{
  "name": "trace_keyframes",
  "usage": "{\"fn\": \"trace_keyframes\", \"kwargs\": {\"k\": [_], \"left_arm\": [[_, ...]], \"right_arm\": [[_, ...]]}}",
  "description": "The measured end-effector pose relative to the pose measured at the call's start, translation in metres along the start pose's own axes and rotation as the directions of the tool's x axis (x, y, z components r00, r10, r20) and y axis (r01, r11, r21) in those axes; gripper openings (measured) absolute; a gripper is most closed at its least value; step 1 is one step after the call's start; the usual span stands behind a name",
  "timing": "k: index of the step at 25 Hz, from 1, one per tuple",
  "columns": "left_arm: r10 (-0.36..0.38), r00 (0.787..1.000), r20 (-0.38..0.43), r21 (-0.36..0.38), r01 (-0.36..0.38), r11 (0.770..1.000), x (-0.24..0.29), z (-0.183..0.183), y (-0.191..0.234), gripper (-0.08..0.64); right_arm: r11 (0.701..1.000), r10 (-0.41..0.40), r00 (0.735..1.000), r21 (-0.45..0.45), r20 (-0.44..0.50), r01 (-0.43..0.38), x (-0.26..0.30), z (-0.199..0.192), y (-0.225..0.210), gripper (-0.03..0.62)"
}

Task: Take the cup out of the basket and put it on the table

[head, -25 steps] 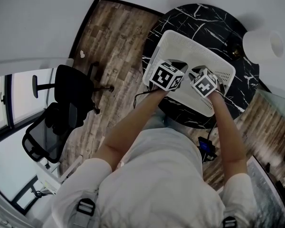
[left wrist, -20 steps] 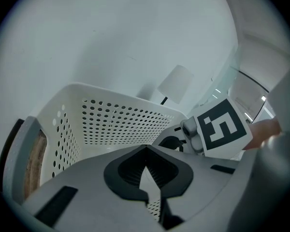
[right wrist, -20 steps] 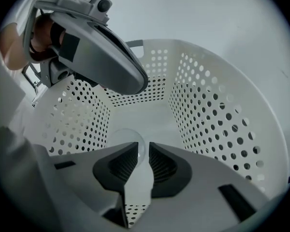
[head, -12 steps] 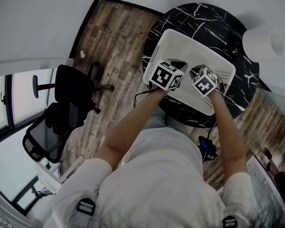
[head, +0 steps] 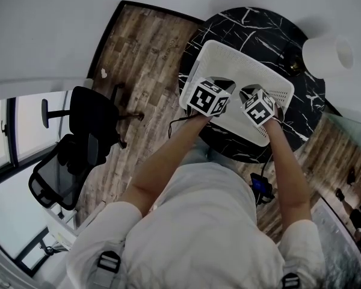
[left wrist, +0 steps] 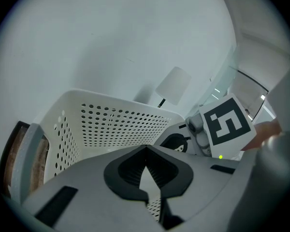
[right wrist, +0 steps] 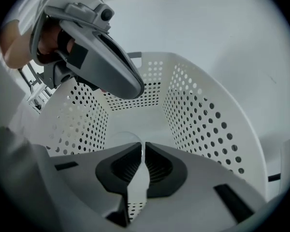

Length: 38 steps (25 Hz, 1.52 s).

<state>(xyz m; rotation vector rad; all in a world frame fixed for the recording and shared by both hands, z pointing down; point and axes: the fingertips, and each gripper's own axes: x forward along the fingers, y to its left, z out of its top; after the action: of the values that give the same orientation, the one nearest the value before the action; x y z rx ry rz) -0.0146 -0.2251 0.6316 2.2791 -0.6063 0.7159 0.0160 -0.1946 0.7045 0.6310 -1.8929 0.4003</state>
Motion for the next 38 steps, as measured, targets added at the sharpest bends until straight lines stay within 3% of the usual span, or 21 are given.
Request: {"fn": "trace_keyframes", "kwargs": {"k": [21,38], "left_arm": [[-0.015,0.995,0.099,0.080,0.007,0.997,-0.043,0.033,-0.046,0.005],[-0.018,0.980,0.199,0.131,-0.008,0.991,-0.087,0.052,-0.079,0.005]], "right_arm": [[0.996,-0.092,0.988,0.002,0.122,0.092,-0.088,0.023,0.004,0.026],[0.982,-0.175,0.959,-0.028,0.224,0.185,-0.178,0.056,0.022,0.026]]}}
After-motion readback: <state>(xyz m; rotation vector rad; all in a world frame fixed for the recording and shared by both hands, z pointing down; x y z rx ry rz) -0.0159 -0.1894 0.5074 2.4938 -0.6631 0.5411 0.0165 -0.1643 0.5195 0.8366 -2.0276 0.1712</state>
